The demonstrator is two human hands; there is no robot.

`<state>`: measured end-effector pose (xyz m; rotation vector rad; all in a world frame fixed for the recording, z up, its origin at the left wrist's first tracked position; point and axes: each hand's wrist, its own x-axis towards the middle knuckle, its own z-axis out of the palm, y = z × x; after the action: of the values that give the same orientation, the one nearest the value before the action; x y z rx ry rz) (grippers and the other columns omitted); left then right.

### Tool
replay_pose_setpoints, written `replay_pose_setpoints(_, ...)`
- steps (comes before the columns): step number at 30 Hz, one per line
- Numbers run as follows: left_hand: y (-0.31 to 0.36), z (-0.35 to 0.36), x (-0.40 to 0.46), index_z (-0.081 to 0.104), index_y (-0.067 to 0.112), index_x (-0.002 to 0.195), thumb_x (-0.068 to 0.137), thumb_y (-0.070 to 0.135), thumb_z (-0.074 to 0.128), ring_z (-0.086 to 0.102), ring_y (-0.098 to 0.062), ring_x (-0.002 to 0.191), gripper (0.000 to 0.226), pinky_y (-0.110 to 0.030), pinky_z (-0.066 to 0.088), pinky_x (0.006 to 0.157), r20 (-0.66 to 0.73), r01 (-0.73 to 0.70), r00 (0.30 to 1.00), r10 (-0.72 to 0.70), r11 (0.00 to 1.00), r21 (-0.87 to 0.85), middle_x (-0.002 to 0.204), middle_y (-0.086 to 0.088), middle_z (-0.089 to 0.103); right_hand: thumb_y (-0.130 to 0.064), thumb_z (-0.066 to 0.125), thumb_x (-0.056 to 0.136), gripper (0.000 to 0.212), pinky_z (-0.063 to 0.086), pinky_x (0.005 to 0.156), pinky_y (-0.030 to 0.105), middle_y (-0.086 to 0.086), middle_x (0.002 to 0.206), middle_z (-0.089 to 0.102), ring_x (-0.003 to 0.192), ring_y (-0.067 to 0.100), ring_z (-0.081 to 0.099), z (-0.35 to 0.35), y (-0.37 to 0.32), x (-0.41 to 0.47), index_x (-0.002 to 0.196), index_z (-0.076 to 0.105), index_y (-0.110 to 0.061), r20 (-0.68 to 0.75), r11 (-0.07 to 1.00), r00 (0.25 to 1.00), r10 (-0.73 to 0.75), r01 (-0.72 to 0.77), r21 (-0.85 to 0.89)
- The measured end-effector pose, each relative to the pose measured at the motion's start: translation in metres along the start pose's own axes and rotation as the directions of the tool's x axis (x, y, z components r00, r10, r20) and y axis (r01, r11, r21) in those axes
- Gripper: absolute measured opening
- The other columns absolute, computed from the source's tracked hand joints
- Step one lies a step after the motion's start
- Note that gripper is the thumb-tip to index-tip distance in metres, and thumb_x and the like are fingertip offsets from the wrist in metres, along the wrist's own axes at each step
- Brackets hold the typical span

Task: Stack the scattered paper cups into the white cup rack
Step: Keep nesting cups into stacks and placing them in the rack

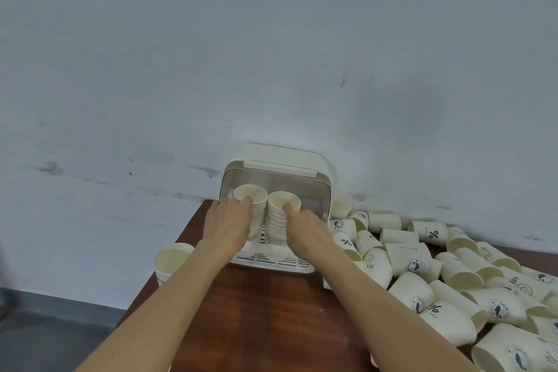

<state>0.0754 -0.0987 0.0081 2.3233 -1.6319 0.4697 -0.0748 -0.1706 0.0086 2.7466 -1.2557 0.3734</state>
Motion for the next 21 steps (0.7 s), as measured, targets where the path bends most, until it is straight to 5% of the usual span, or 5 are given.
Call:
replay_pose_setpoints(5,0.000,0.012,0.002,0.044,0.018,0.120,0.094,0.019,0.050,0.056,-0.027,0.099,0.026,-0.032,0.032,0.065,-0.013,0.032,0.999,-0.033,0.998,-0.057,0.108,-0.006,0.062,-0.004,0.046,0.088,0.034,0.032,0.062,0.038,0.015,0.103,0.062,0.094,0.036,0.057,0.006,-0.006,-0.001,0.119,0.037,-0.011,-0.033,1.000,0.999,0.027,-0.027,-0.004)
replay_pose_setpoints(15,-0.001,0.033,0.025,0.046,0.012,0.117,0.095,0.016,0.053,0.055,-0.031,0.102,0.023,-0.035,0.042,0.079,-0.093,-0.009,0.996,0.001,0.996,-0.092,0.102,-0.010,0.064,-0.019,0.054,0.093,0.023,0.034,0.061,0.036,0.013,0.098,0.065,0.090,0.036,0.061,0.010,0.000,0.022,0.113,0.043,-0.011,-0.103,0.997,0.992,0.075,-0.073,0.020)
replay_pose_setpoints(21,-0.002,0.052,0.052,0.044,0.010,0.120,0.090,0.007,0.058,0.056,-0.028,0.092,0.033,-0.031,0.033,0.068,-0.131,-0.025,0.991,0.009,0.992,-0.127,0.101,-0.010,0.064,-0.019,0.055,0.095,0.033,0.037,0.062,0.035,0.013,0.098,0.066,0.091,0.035,0.061,0.021,0.011,0.046,0.123,0.041,-0.009,-0.135,0.994,0.985,0.104,-0.097,0.060)
